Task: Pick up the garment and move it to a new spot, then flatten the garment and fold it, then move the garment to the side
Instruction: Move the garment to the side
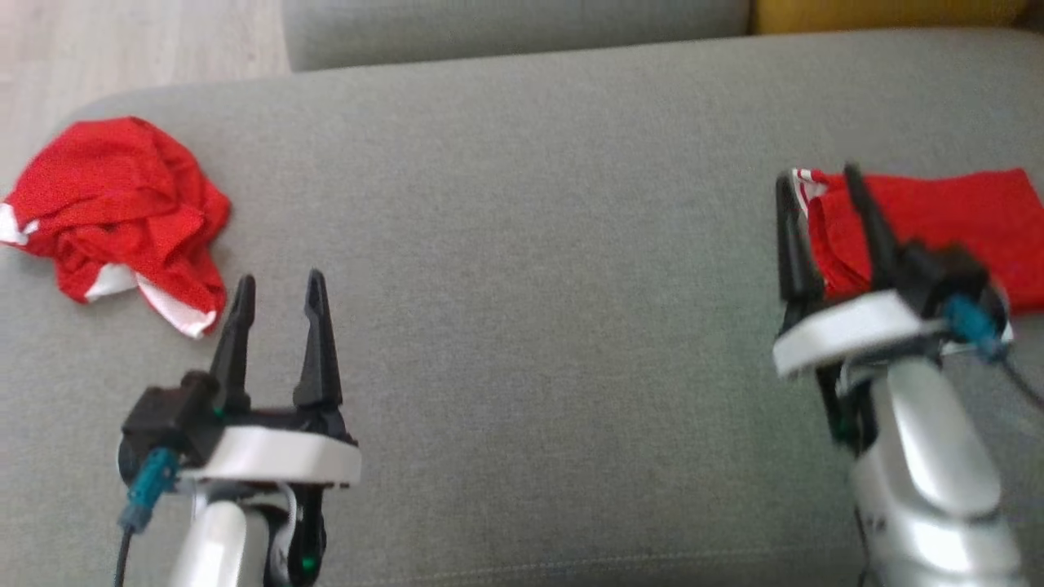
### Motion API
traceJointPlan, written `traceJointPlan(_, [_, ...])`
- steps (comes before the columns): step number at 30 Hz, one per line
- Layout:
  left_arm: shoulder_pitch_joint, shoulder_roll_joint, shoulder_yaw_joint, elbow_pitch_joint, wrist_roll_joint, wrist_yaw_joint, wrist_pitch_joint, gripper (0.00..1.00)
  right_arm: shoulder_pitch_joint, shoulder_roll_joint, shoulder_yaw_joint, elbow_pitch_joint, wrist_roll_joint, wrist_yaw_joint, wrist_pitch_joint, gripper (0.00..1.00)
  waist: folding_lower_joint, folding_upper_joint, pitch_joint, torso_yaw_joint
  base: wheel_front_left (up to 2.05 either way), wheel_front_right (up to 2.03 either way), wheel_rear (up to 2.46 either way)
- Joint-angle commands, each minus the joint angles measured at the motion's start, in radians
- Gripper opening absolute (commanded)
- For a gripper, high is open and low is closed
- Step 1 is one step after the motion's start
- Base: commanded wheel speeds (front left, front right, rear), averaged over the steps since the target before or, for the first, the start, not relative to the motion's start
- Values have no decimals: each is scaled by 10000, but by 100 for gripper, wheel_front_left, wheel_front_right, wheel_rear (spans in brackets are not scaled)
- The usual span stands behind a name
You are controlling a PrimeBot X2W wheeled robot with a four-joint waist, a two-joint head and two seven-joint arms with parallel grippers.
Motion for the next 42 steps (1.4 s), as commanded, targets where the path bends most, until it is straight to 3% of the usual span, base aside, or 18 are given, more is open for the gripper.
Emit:
traceJointPlan(1, [-48,52,208,-367,-52,84,-51,100,225,131,302,-575,132,-7,-172,100,0,0,-225,137,0,0,0])
traceJointPlan(6, [395,52,84,-377,8,124,-51,100,1622,153,824,-1275,1050,-7,-316,100,0,0,-623,220,0,0,0])
traceJointPlan(14, [805,52,139,-583,230,234,-51,100,2801,156,1093,-2123,1117,-7,-367,100,0,0,-820,156,0,0,0])
traceJointPlan(42, [962,52,-54,-223,1295,787,-51,100,3032,158,950,-2100,1025,-7,-371,100,0,0,-868,-63,0,0,0])
